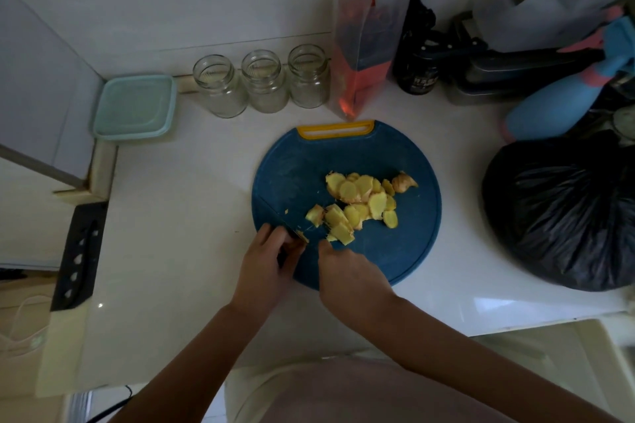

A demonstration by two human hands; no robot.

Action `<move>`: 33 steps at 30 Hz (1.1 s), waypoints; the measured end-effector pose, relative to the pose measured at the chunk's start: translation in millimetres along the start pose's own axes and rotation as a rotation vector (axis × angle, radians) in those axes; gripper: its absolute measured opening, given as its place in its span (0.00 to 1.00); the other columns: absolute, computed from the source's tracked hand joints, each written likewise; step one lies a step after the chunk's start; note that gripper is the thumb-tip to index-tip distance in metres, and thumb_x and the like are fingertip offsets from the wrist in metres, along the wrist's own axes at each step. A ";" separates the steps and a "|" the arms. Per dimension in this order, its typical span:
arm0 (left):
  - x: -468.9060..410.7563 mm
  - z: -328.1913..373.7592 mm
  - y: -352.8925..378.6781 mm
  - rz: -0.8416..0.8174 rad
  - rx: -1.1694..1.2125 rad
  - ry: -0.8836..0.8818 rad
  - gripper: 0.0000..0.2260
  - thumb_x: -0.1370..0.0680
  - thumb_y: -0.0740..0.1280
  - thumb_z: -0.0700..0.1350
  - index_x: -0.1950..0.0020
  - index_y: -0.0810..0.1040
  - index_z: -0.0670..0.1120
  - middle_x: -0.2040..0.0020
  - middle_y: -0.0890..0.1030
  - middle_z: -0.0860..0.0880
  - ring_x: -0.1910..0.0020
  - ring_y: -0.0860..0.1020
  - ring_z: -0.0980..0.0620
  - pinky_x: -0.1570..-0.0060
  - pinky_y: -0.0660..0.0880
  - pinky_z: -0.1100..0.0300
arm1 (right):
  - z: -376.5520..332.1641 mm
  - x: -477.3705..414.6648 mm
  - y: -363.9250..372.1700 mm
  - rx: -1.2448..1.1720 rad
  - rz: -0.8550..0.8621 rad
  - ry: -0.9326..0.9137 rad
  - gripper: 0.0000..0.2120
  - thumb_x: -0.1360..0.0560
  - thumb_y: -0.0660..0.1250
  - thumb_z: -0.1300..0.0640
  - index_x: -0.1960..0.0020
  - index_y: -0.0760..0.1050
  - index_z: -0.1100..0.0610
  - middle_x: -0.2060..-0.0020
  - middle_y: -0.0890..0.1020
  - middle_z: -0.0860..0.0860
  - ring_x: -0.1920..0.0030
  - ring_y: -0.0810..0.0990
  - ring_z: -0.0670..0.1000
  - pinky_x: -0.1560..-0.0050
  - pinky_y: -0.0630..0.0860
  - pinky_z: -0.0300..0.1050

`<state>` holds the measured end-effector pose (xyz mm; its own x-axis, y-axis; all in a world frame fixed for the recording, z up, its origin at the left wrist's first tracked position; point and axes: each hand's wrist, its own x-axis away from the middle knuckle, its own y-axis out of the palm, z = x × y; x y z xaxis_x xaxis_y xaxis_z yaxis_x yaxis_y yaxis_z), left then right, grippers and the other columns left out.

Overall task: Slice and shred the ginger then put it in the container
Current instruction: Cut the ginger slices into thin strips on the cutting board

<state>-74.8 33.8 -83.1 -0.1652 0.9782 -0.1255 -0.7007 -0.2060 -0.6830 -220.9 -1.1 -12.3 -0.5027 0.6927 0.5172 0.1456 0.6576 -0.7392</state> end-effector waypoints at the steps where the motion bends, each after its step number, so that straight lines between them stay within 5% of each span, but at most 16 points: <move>1: -0.5 0.4 -0.2 -0.005 -0.001 -0.014 0.06 0.27 0.72 0.36 0.58 0.75 0.43 0.60 0.69 0.58 0.61 0.72 0.60 0.61 0.69 0.72 | 0.1 -1.6 0.6 0.002 -0.002 -0.001 0.10 0.24 0.56 0.68 0.44 0.65 0.59 0.68 0.64 0.50 0.62 0.71 0.54 0.62 0.68 0.47; 8: -2.7 -0.9 -3.0 -0.013 0.006 0.019 0.14 0.29 0.73 0.34 0.60 0.71 0.50 0.60 0.67 0.61 0.63 0.70 0.63 0.62 0.67 0.75 | -2.3 -16.3 3.4 -0.023 -0.021 0.005 0.11 0.23 0.56 0.67 0.42 0.65 0.60 0.66 0.67 0.51 0.61 0.72 0.54 0.62 0.68 0.47; 13: 4.4 2.5 3.2 -0.023 -0.004 -0.010 0.17 0.32 0.74 0.32 0.64 0.69 0.49 0.62 0.65 0.59 0.65 0.68 0.64 0.64 0.66 0.75 | -3.4 -33.6 9.3 -0.082 -0.038 0.012 0.15 0.22 0.58 0.63 0.35 0.63 0.61 0.51 0.78 0.59 0.51 0.79 0.59 0.61 0.70 0.48; 19: 4.9 1.1 -2.4 -0.005 0.087 -0.148 0.11 0.29 0.74 0.37 0.59 0.74 0.50 0.60 0.73 0.59 0.57 0.75 0.60 0.61 0.69 0.75 | 3.2 -37.5 10.6 -0.170 0.046 0.035 0.11 0.19 0.57 0.60 0.38 0.67 0.63 0.58 0.74 0.56 0.59 0.76 0.56 0.62 0.74 0.49; 24: 9.5 5.4 -4.4 0.029 0.144 -0.149 0.12 0.28 0.73 0.38 0.53 0.75 0.53 0.54 0.75 0.61 0.54 0.75 0.62 0.58 0.70 0.74 | 11.5 -33.5 8.7 -0.281 0.123 0.072 0.11 0.18 0.56 0.56 0.42 0.68 0.64 0.54 0.75 0.59 0.56 0.77 0.57 0.60 0.71 0.46; 29: 11.9 4.2 -4.9 0.040 0.107 -0.112 0.09 0.28 0.73 0.36 0.51 0.78 0.46 0.54 0.77 0.54 0.54 0.75 0.62 0.59 0.70 0.75 | 24.3 -17.8 7.5 -0.208 0.183 0.051 0.12 0.17 0.55 0.54 0.42 0.68 0.63 0.58 0.78 0.60 0.64 0.73 0.55 0.68 0.65 0.44; 33: 8.7 2.2 -3.2 0.053 0.104 -0.106 0.07 0.29 0.74 0.37 0.55 0.79 0.45 0.58 0.77 0.51 0.57 0.75 0.62 0.59 0.69 0.75 | 17.2 -3.2 9.6 -0.071 0.175 -0.041 0.13 0.16 0.51 0.51 0.40 0.66 0.59 0.56 0.79 0.59 0.57 0.79 0.61 0.65 0.68 0.46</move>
<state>-75.5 42.9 -80.5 -0.2726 0.9589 -0.0789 -0.7561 -0.2642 -0.5987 -232.6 -2.1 -28.4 -0.4984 0.7867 0.3643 0.2926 0.5482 -0.7835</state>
